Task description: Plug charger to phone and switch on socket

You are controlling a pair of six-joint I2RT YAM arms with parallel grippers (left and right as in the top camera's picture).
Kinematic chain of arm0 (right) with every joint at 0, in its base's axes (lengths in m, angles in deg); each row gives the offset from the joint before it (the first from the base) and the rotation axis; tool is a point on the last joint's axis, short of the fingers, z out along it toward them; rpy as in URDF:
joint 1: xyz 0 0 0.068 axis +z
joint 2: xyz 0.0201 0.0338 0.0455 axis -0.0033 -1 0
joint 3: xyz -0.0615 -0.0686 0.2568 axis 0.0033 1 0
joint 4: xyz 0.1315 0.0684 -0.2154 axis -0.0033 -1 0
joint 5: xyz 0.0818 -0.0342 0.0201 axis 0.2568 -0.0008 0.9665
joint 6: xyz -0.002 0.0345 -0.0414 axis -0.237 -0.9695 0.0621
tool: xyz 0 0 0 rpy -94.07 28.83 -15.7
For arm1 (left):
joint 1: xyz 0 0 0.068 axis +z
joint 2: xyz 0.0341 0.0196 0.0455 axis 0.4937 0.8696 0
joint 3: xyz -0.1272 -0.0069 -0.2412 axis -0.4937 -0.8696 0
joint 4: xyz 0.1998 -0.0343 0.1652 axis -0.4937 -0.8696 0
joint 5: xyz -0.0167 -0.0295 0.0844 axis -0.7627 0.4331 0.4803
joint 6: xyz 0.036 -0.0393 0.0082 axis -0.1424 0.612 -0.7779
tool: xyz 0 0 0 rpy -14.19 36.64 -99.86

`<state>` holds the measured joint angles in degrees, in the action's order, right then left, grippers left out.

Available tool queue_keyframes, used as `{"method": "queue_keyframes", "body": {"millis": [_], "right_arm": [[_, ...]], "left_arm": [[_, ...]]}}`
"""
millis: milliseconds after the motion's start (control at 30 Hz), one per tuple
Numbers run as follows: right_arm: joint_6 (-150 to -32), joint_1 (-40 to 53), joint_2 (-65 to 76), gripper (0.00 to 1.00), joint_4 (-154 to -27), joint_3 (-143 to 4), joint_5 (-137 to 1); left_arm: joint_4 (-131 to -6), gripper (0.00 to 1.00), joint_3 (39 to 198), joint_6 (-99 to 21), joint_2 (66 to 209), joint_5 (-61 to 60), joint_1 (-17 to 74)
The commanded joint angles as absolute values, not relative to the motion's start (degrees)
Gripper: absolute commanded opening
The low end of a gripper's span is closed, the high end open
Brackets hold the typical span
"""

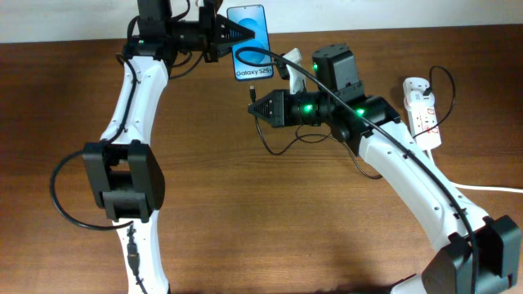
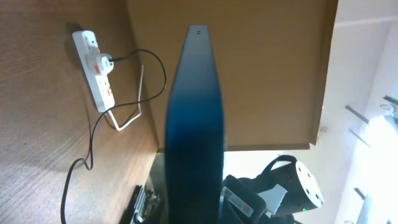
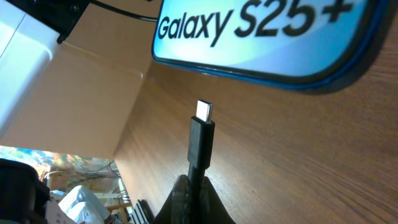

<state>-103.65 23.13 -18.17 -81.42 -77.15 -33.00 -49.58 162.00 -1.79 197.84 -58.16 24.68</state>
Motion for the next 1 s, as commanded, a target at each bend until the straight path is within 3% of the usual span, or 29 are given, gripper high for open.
{"method": "queue_keyframes", "body": {"millis": [0, 967], "right_arm": [[-103.0, 23.3, -16.9, 0.04, -81.0, -78.3, -31.6], [-108.9, 21.9, -21.3, 0.04, -78.4, -78.3, -26.4]], "left_arm": [[-51.2, 0.0, 162.7, -2.3, 199.9, -59.1, 26.0], [-51.6, 0.0, 162.7, -2.5, 200.9, -62.6, 25.0]]}}
